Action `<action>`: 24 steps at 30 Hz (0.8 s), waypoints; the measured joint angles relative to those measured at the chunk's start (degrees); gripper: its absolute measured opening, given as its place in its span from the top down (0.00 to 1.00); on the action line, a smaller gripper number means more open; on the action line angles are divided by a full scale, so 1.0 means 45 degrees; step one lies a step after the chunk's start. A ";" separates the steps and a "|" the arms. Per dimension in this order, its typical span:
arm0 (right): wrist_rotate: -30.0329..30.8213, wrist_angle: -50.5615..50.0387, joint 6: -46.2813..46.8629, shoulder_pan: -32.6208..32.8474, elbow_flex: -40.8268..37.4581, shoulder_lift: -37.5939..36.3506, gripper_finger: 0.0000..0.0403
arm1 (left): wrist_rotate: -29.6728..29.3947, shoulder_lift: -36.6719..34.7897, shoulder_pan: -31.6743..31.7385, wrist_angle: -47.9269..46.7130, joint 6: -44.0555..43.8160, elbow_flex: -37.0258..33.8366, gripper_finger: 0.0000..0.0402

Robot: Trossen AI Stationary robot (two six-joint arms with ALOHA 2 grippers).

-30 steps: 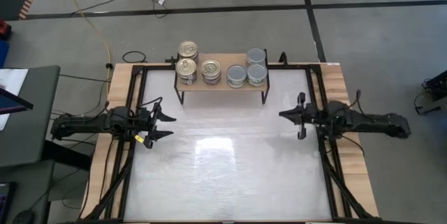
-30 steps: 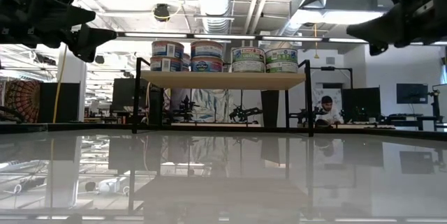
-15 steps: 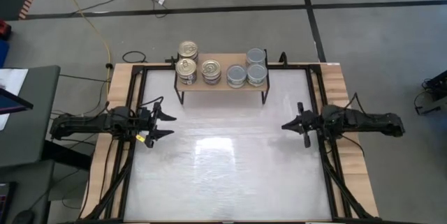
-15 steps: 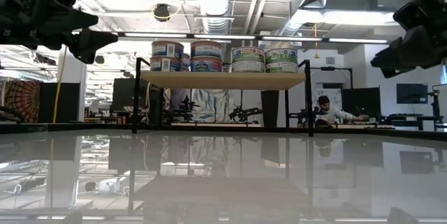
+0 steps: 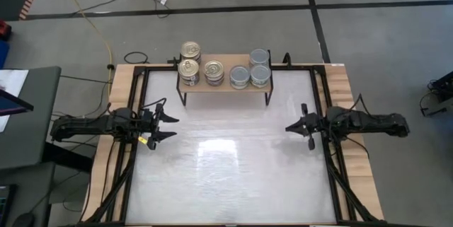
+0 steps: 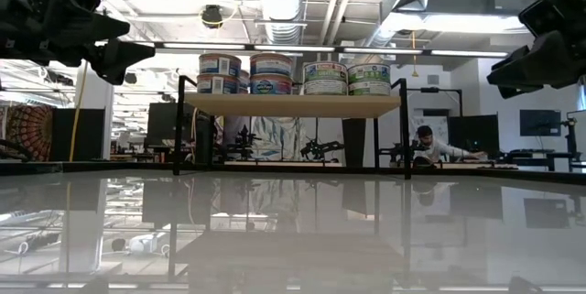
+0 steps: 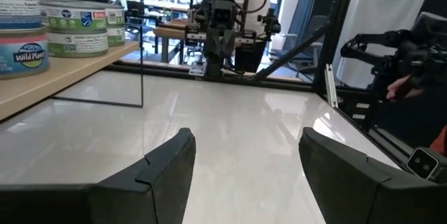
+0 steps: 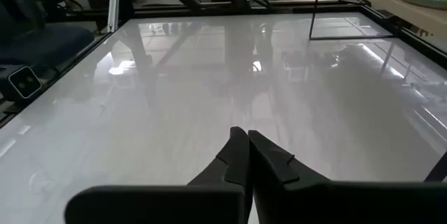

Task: Stack canned seafood by type on shelf
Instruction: Return to Home Position

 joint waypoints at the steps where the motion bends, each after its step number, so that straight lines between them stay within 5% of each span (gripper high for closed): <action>1: 0.0000 0.0000 0.0000 0.0000 0.0000 -0.0005 0.91 | 0.0000 0.0000 0.0000 0.0002 0.0001 0.0000 0.39; 10: -0.0005 0.0044 0.2066 0.0000 -0.0010 -0.0005 0.91 | -0.0005 0.0000 0.0000 0.0007 0.0005 0.0000 0.39; 24: -0.0005 -0.0112 0.0437 -0.0005 0.0000 0.0000 0.91 | -0.0009 0.0000 0.0000 0.0012 0.0005 0.0000 0.39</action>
